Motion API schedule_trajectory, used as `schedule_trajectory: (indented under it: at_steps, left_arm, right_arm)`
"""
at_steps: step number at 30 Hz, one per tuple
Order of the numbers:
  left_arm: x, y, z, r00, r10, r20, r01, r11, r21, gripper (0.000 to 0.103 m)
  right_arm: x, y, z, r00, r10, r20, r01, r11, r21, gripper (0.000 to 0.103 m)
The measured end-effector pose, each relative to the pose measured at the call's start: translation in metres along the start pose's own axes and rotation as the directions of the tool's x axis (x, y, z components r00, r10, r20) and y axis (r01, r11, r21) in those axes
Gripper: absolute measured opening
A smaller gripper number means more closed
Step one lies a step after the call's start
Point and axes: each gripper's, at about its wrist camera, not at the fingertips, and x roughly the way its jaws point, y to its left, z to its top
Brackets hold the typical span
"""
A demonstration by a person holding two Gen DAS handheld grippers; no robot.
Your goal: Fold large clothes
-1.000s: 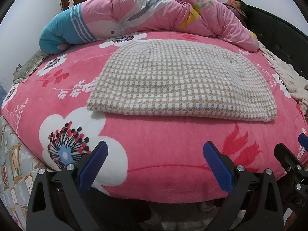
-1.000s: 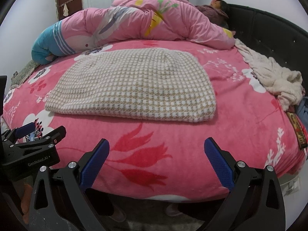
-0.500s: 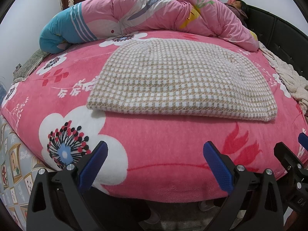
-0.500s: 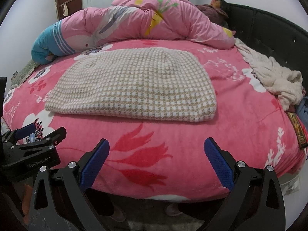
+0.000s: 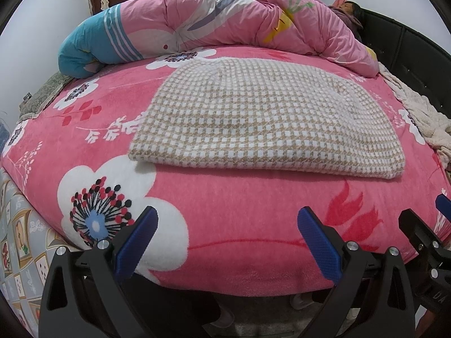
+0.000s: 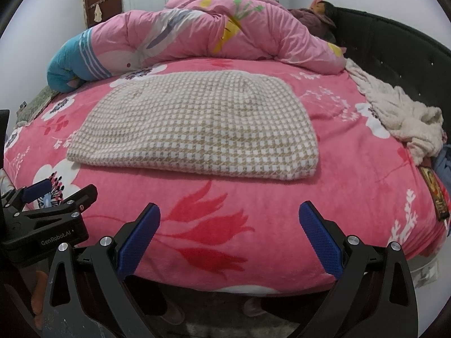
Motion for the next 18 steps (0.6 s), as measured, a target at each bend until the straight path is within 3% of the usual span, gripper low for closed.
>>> schedule_trajectory:
  at_steps: [18]
  left_arm:
    - [-0.0030, 0.0050, 0.0013, 1.000, -0.001, 0.008, 0.001, 1.000, -0.014, 0.098]
  right_arm:
    - [-0.0025, 0.0022, 0.0019, 1.000, -0.003, 0.009, 0.003, 1.000, -0.015, 0.095]
